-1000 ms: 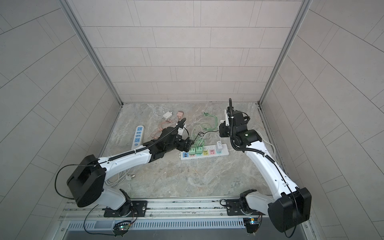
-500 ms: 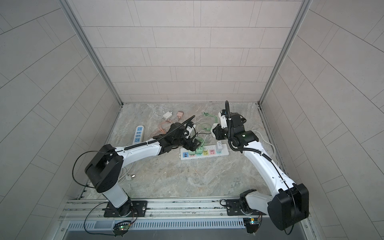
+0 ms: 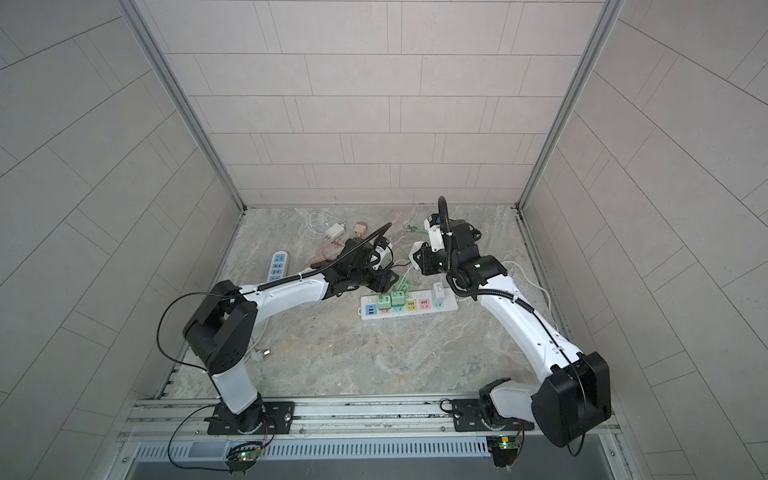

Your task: Insert the plug

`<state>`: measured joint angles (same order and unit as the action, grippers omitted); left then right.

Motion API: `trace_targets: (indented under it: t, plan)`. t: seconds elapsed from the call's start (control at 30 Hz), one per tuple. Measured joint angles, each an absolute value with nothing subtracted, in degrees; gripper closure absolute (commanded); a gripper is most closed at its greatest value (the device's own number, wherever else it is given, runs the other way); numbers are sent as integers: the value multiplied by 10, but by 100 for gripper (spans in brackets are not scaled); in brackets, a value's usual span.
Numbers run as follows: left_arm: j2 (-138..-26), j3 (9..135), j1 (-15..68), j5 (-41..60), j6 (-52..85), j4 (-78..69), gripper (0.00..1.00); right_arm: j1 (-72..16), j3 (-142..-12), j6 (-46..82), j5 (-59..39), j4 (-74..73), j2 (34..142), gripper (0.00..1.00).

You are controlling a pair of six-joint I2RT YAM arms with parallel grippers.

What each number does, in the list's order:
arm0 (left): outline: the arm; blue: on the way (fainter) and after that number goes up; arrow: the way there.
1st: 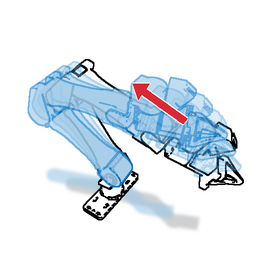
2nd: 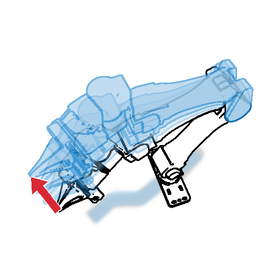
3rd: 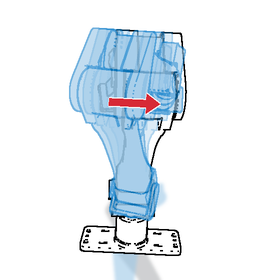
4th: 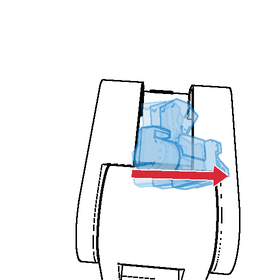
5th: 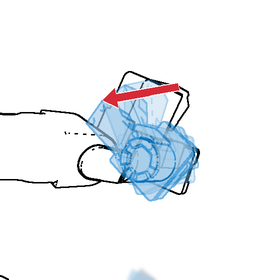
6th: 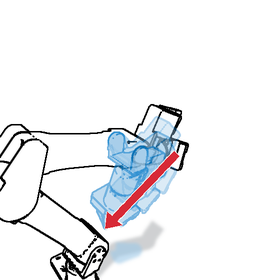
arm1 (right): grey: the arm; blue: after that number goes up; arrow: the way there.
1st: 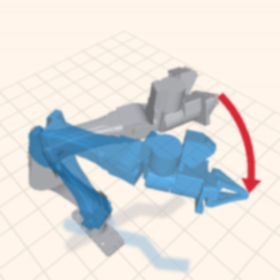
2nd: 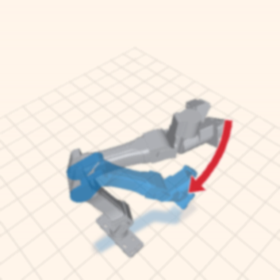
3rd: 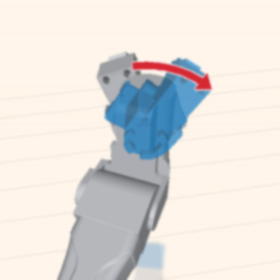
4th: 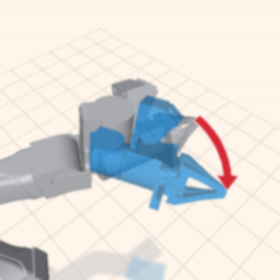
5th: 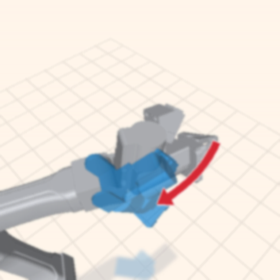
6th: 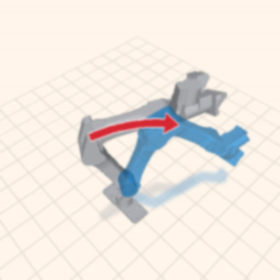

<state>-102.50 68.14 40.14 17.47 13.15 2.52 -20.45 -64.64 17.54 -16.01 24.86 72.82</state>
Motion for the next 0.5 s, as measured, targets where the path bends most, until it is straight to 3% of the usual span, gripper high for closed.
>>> trace_targets:
  t: [0.5]
  plan:
    - [-986, 622, 439, 215, 148, 7, 38, -214, -656, 176, -107, 255, 733, 92]
